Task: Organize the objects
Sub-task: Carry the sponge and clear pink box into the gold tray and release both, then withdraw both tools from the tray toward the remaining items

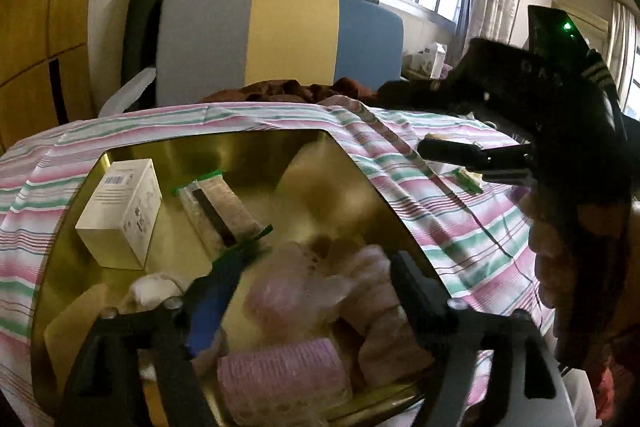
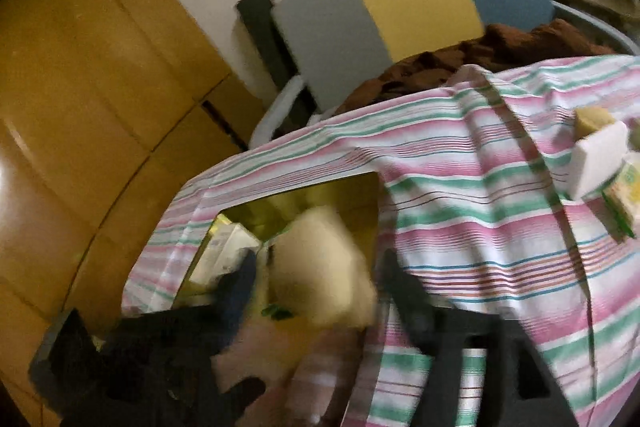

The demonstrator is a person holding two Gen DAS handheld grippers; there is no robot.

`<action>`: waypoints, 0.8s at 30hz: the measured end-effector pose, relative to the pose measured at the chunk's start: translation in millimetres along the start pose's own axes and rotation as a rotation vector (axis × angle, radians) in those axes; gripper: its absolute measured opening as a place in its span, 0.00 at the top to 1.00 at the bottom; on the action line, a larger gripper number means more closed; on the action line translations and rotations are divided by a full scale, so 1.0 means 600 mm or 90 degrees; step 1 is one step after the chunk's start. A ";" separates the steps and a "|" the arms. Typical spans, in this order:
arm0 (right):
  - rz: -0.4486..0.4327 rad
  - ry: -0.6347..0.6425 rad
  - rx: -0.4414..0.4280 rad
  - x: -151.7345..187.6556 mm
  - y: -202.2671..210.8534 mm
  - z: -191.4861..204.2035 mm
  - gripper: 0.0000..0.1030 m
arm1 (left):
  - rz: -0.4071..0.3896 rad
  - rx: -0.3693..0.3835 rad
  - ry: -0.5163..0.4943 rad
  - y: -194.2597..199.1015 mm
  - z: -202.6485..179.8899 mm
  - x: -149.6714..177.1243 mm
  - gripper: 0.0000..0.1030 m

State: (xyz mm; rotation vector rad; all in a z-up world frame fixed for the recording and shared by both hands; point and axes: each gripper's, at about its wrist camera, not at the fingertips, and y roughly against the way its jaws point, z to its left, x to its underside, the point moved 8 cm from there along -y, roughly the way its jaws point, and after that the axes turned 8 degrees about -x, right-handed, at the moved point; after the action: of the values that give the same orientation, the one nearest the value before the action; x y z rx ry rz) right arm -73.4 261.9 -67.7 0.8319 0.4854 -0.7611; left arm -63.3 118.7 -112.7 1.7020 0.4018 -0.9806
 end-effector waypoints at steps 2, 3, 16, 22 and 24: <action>-0.009 -0.012 -0.009 -0.001 0.008 -0.002 0.23 | -0.004 0.008 0.016 0.005 0.002 0.001 0.21; -0.010 -0.012 -0.006 -0.002 0.009 -0.002 0.23 | -0.006 0.012 0.022 0.008 0.003 0.000 0.21; -0.014 -0.014 -0.011 0.025 0.054 -0.006 0.23 | -0.098 -0.015 0.101 0.080 0.037 -0.037 0.18; -0.001 0.034 -0.004 0.041 0.055 0.015 0.23 | -0.069 -0.107 0.081 0.075 0.050 -0.031 0.18; 0.010 0.055 0.004 0.048 0.051 0.026 0.23 | -0.060 -0.120 0.093 0.074 0.060 -0.027 0.18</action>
State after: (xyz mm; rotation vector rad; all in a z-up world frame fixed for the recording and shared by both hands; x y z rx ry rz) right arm -30.2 251.3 -63.0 0.8754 0.5528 -0.7152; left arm -57.5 72.9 -74.9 1.5989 0.6549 -0.8599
